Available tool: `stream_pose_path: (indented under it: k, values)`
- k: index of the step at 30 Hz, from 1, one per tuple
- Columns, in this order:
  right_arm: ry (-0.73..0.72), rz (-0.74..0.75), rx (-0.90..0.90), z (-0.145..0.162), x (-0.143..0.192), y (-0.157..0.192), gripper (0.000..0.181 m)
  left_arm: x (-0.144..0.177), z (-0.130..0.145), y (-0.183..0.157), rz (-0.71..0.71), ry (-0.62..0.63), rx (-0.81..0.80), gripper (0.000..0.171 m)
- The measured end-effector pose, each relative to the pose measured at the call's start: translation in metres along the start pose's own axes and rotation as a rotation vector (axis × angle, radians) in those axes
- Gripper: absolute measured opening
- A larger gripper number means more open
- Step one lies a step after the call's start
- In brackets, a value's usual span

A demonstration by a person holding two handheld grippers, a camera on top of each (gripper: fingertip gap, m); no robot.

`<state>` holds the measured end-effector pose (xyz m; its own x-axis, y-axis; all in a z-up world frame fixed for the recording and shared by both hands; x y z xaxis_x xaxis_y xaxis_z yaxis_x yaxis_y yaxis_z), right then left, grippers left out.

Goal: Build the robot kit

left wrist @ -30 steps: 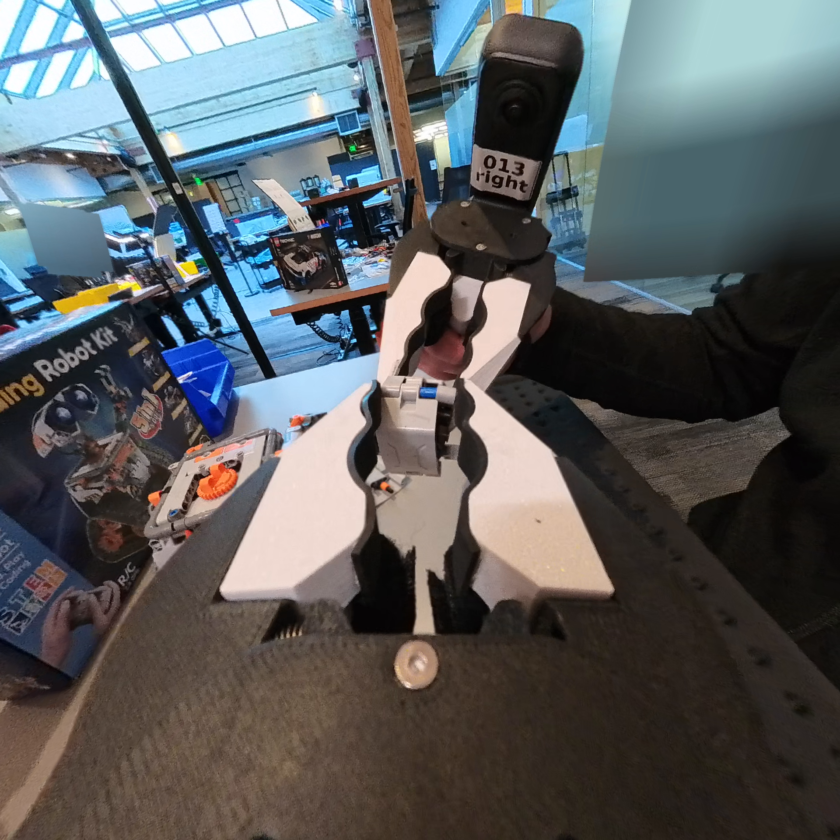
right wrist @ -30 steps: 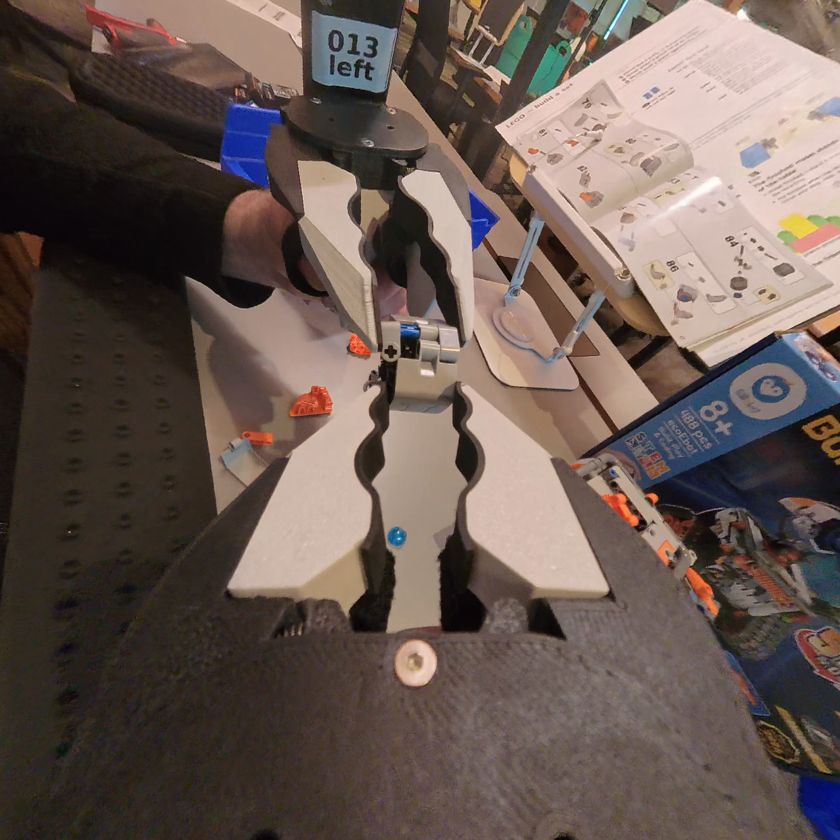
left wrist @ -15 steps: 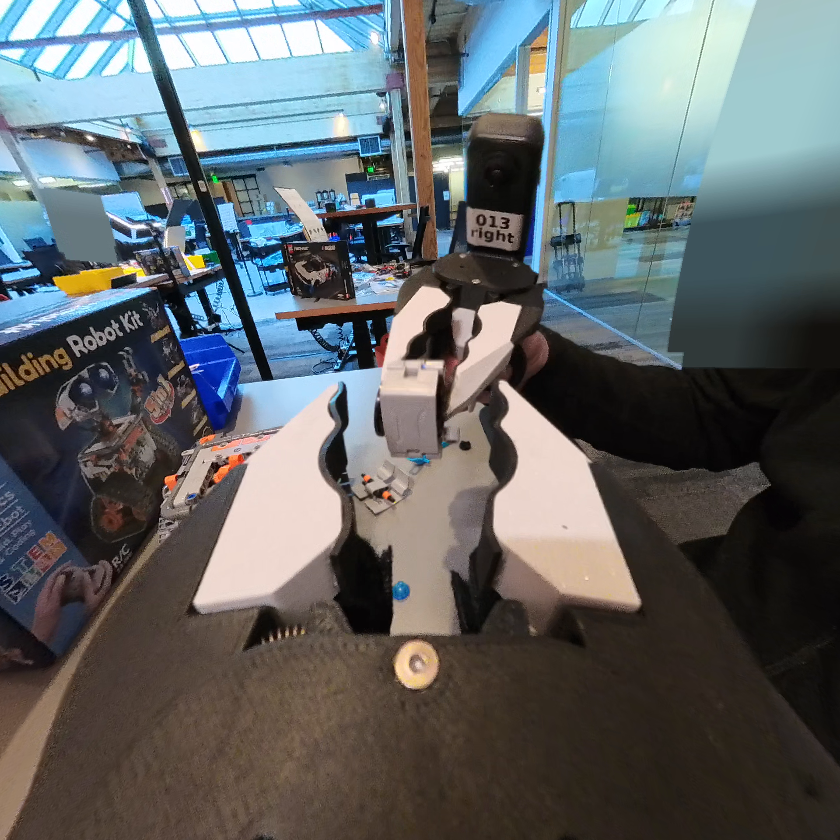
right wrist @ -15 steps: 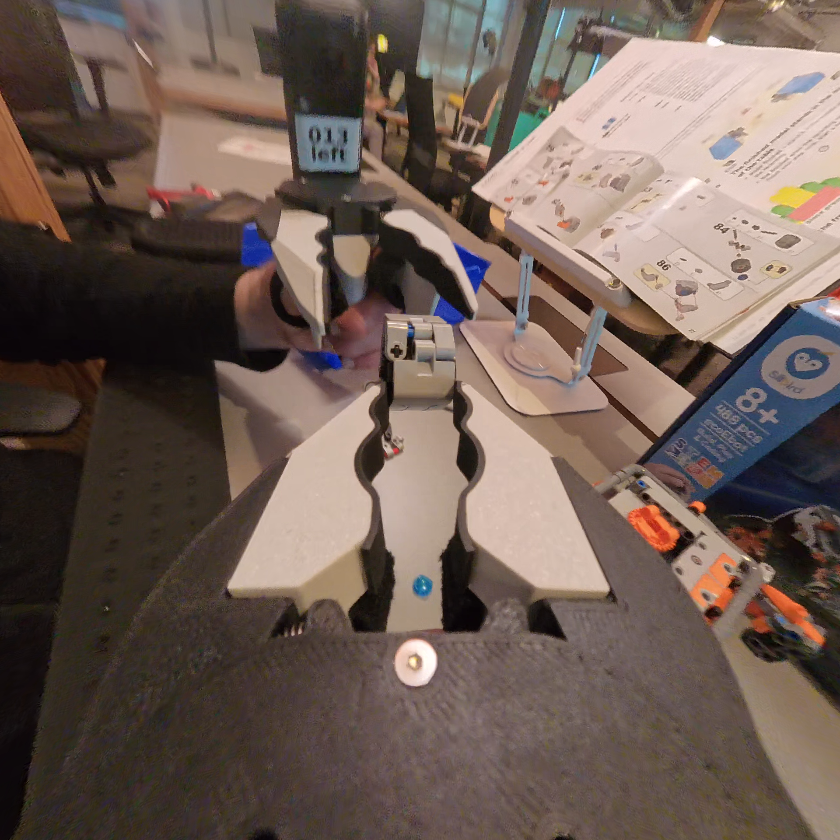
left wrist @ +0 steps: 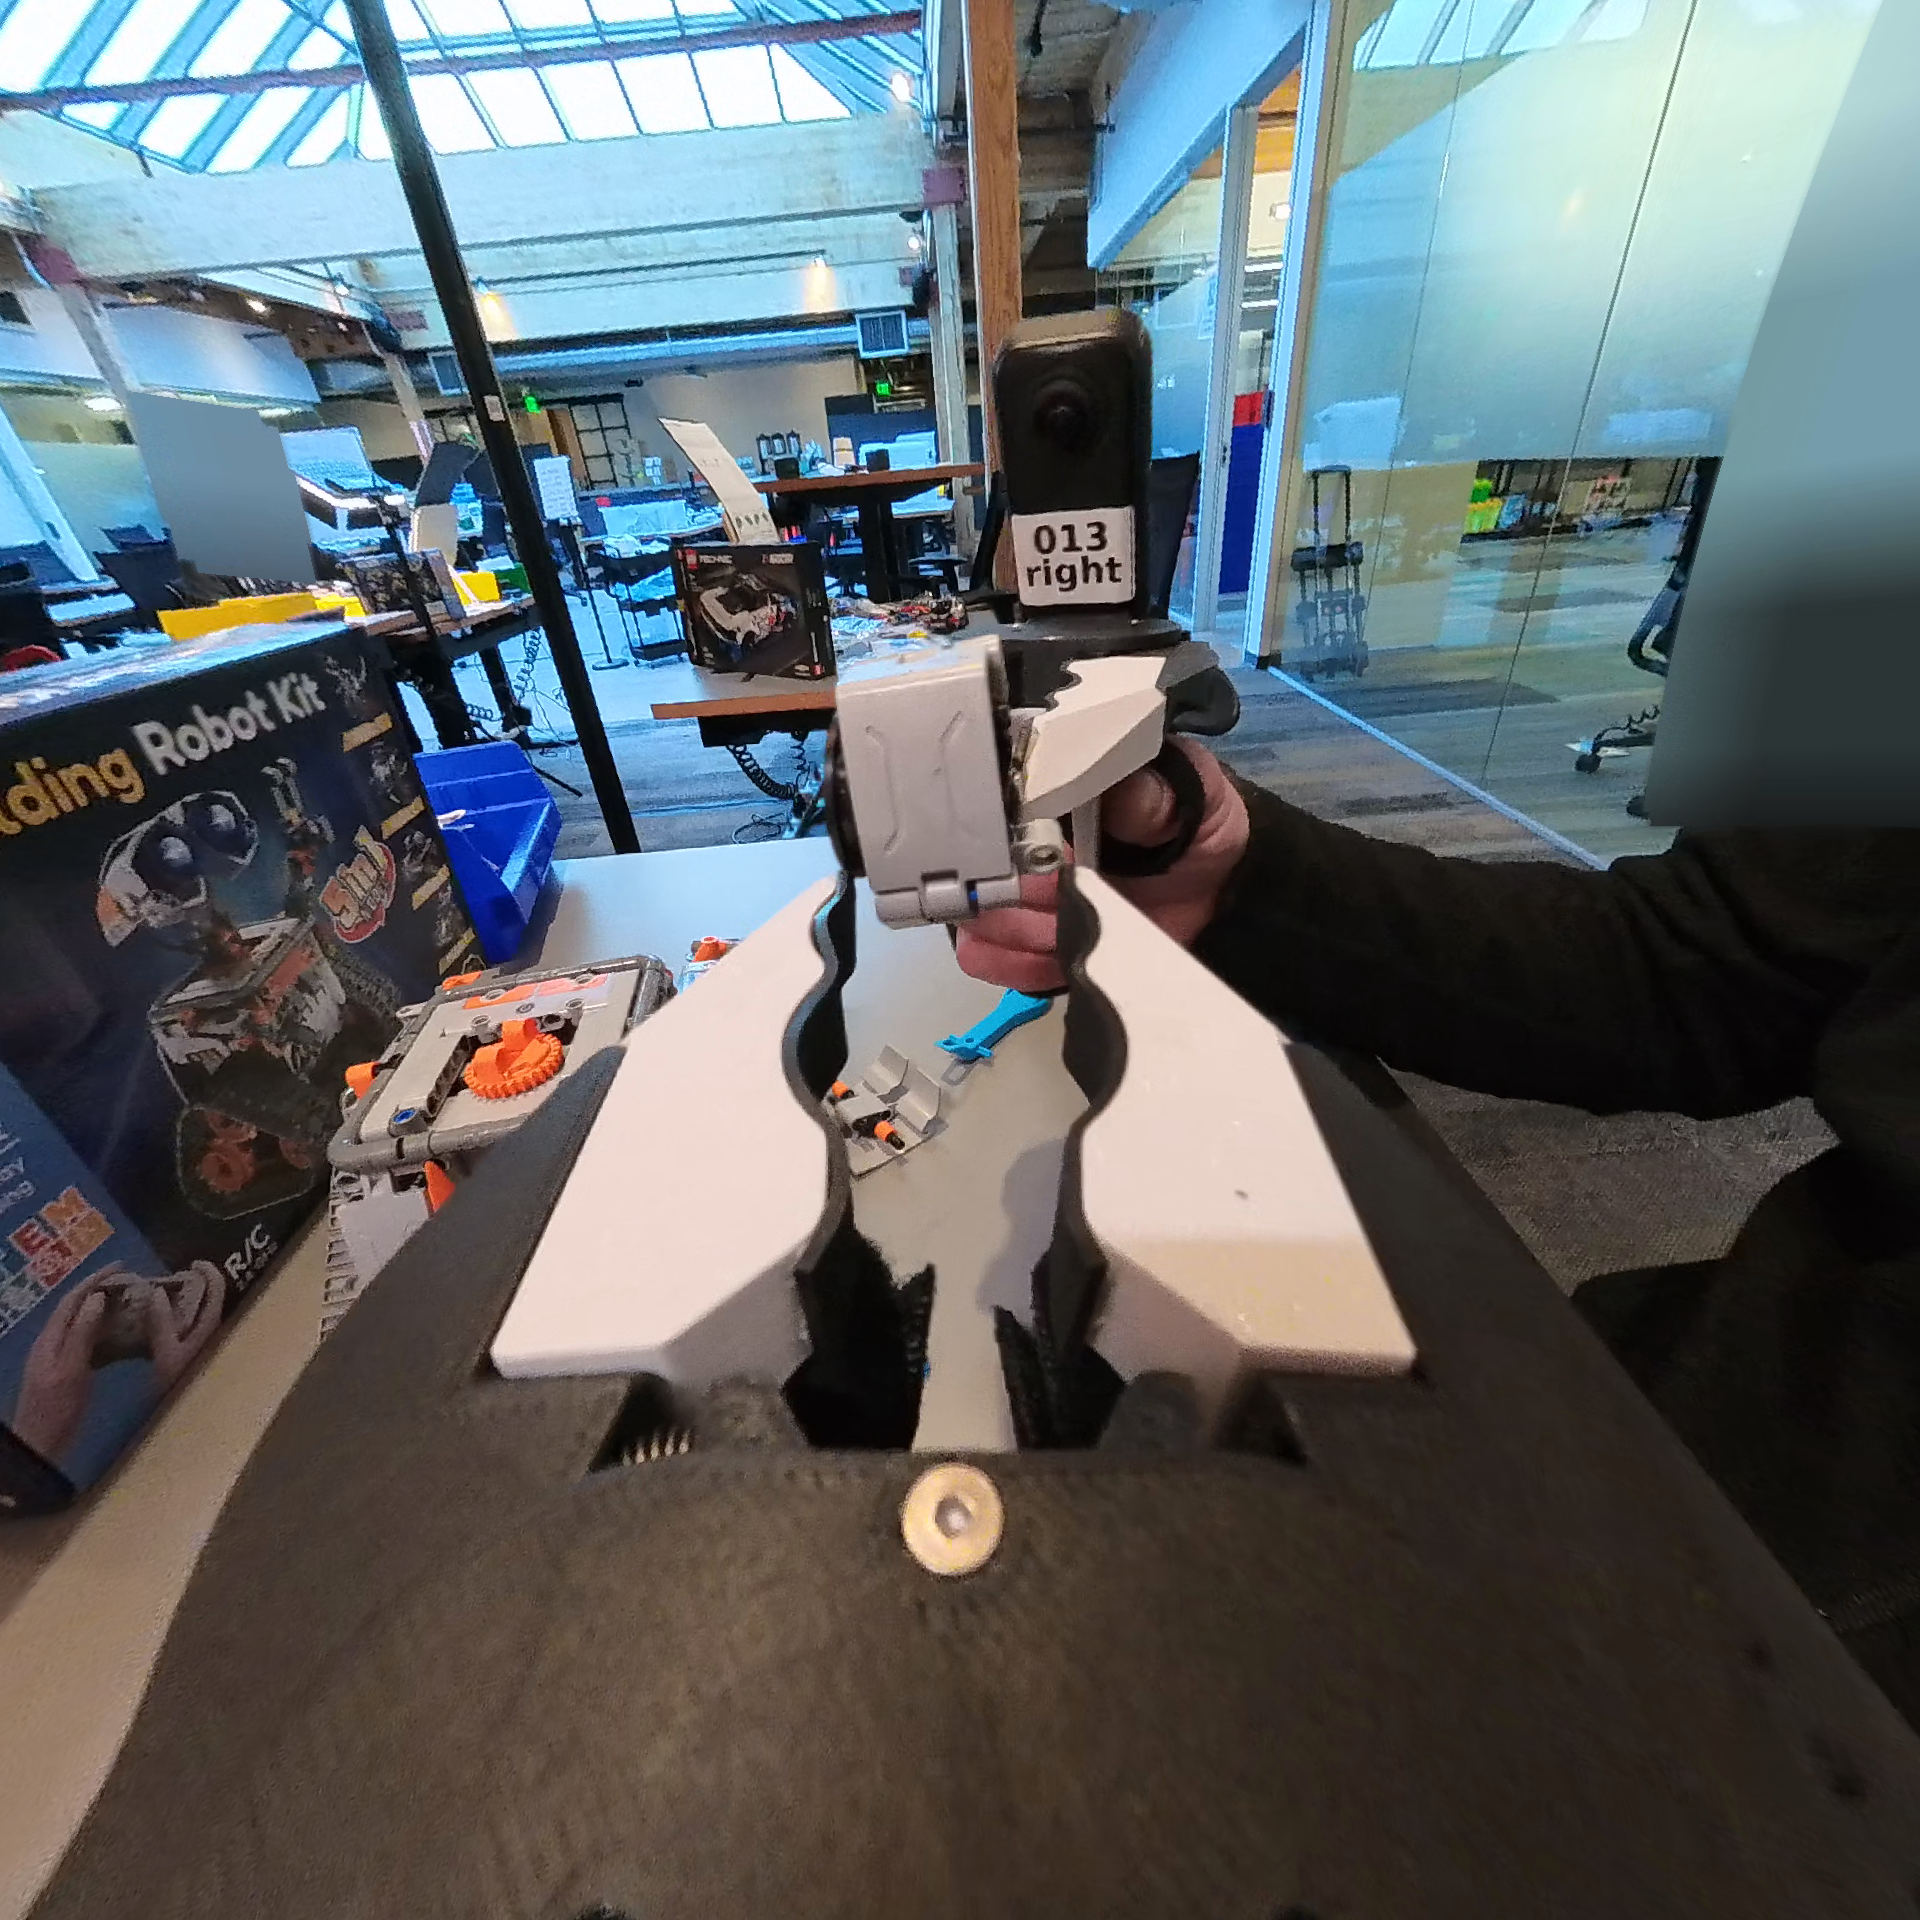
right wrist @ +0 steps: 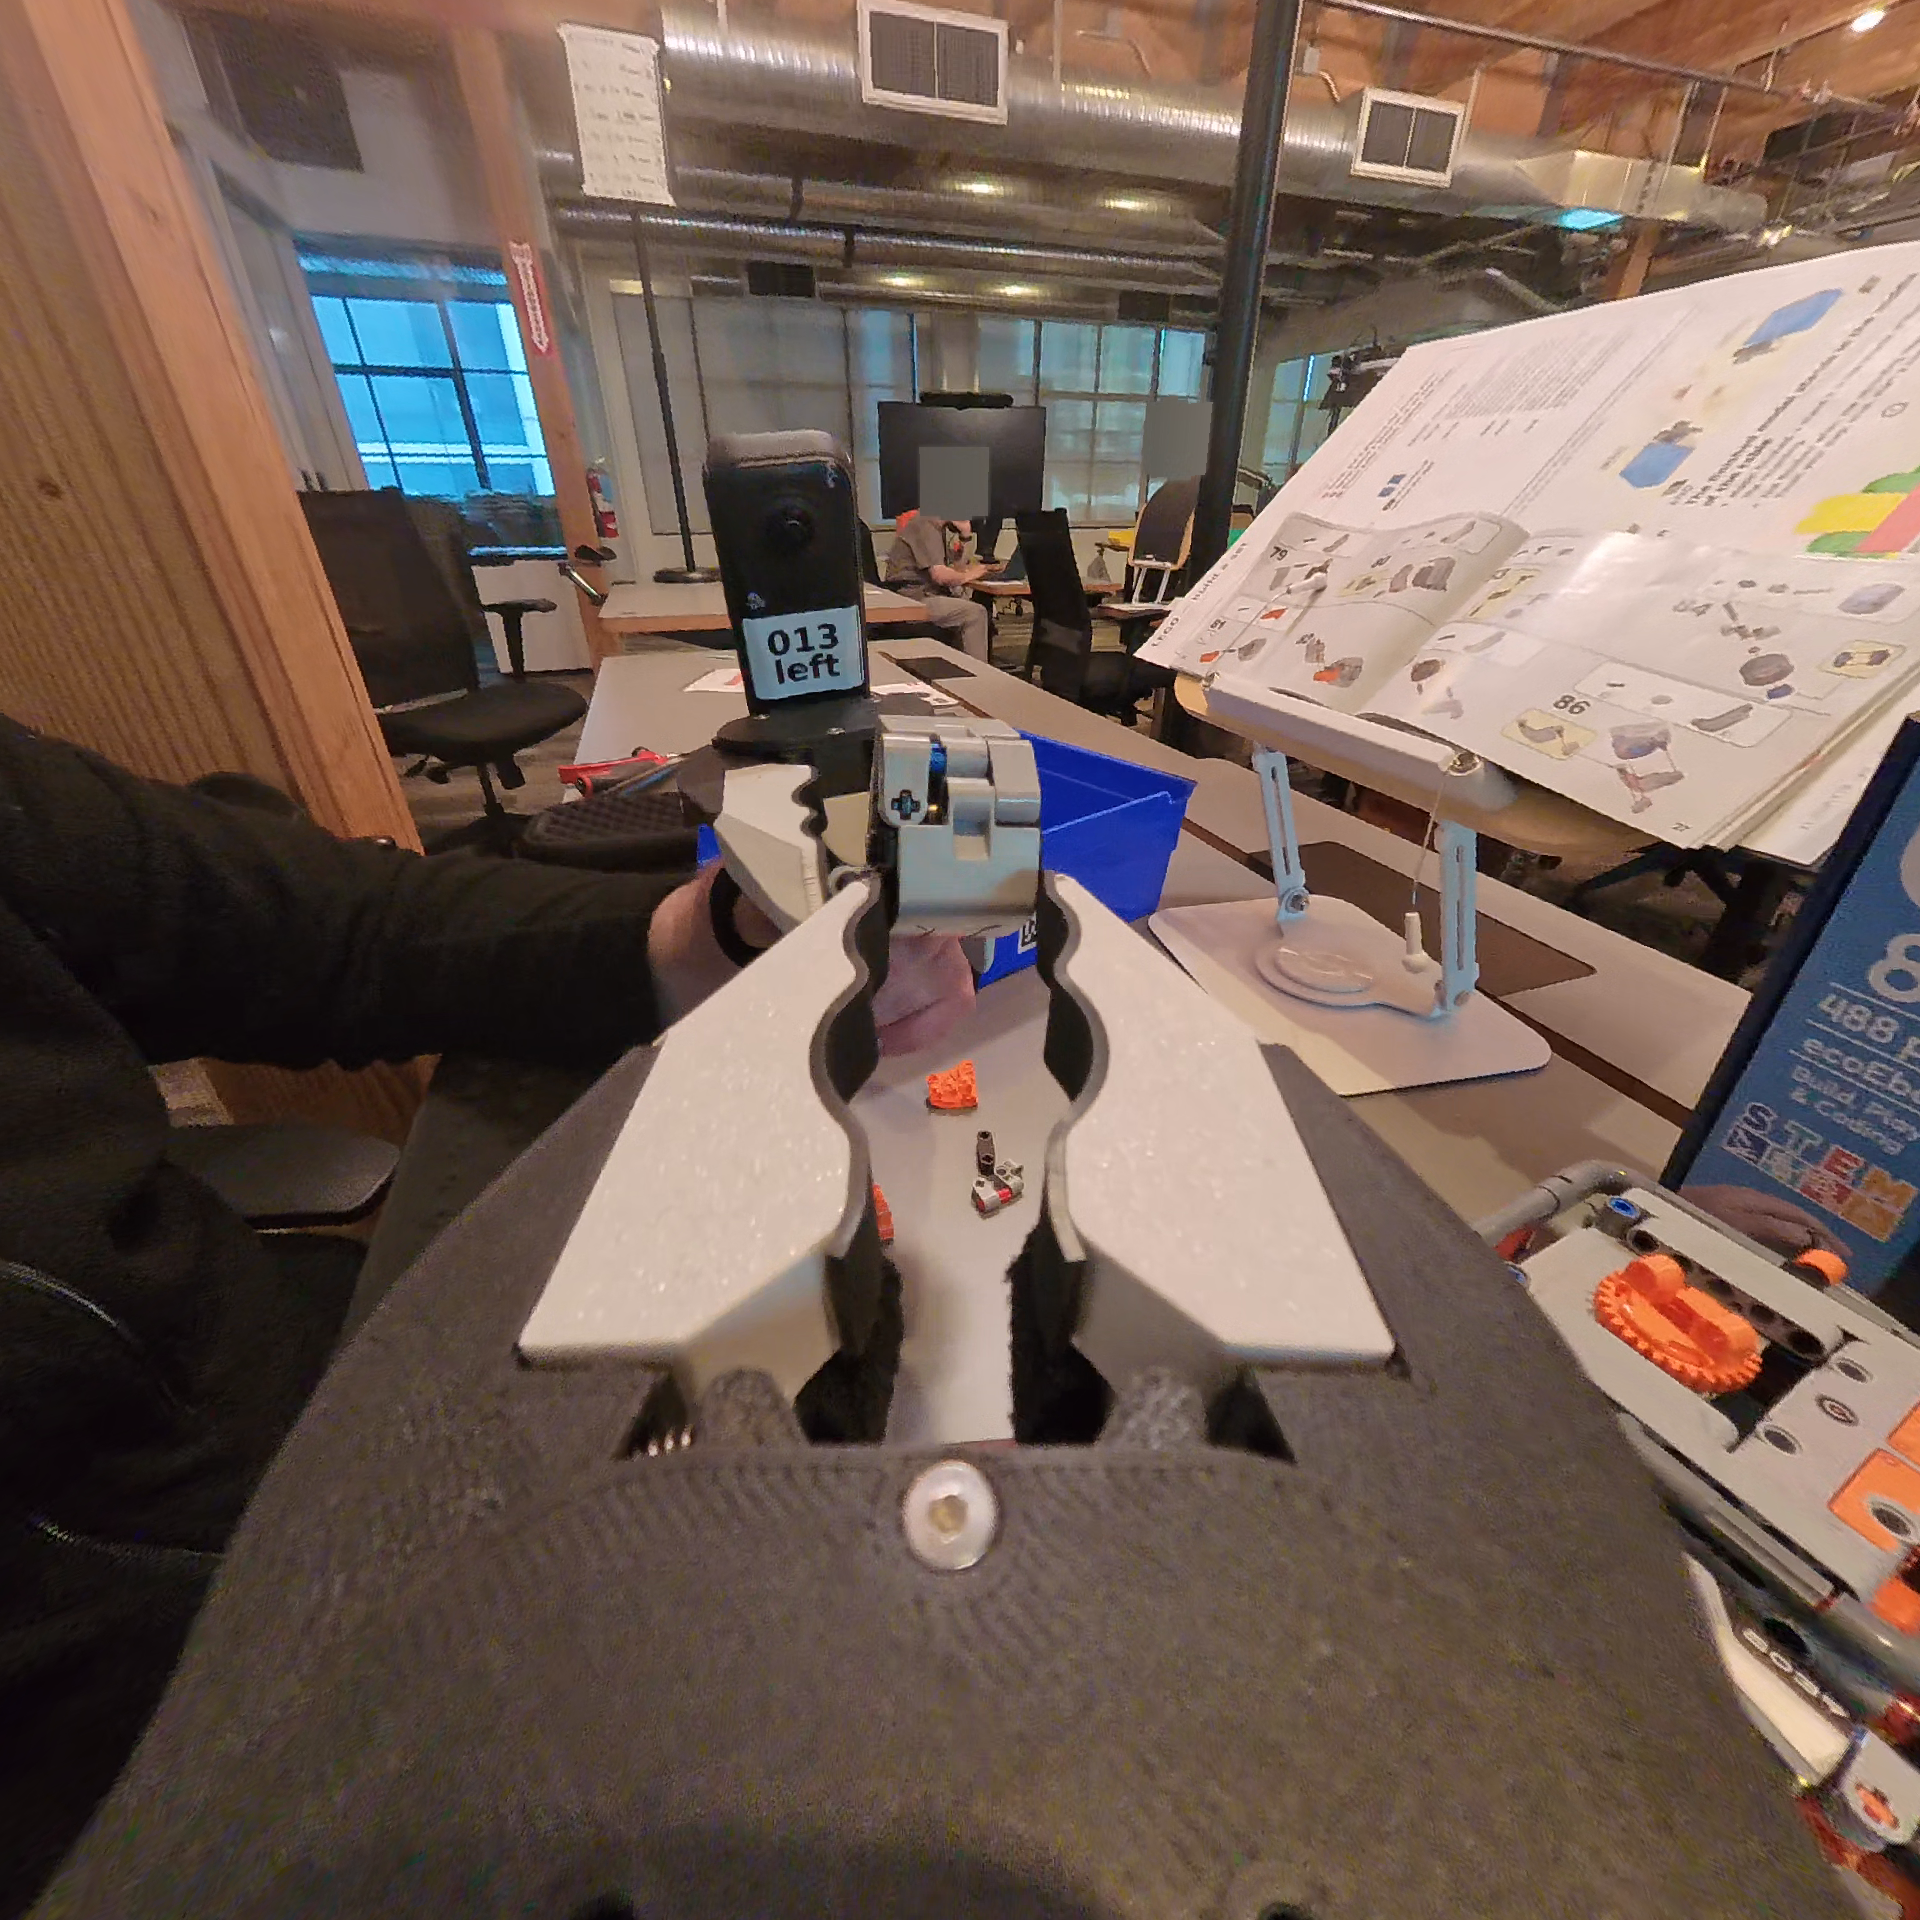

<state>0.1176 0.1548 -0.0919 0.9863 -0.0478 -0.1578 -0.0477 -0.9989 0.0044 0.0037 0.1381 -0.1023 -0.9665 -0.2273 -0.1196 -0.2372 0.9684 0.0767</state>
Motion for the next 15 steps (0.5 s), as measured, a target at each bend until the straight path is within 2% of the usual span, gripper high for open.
stream_pose_path:
  k: [4,11,14,15]
  values:
    - [-0.039,-0.026,-0.047,-0.0005,-0.0014,0.0,0.026,0.0016,-0.0015,-0.0014,-0.012,-0.019,-0.032,0.024]
    - [-0.06,-0.031,-0.03,-0.0033,-0.004,0.0017,0.026,0.004,-0.006,-0.0025,-0.02,-0.024,-0.071,0.024]
    - [-0.011,0.035,0.102,-0.0056,-0.0069,0.0053,0.026,0.0064,-0.006,0.0025,-0.039,0.017,-0.115,0.029]
    - [0.027,0.07,0.19,-0.0066,-0.0079,0.0078,0.026,0.0086,-0.0061,0.0067,-0.068,0.023,-0.123,0.039]
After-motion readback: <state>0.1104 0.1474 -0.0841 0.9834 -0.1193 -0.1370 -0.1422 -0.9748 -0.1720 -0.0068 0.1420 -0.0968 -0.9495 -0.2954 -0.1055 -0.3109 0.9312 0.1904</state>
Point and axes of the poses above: each gripper's, where its closed fingertips meet, x back along the fingers, z out of its underside, y = z × x across the jaws, the point moved 6 cm from there along x, back along the fingers, and after that the axes turned 5 degrees about -y, right-handed, at the moved point
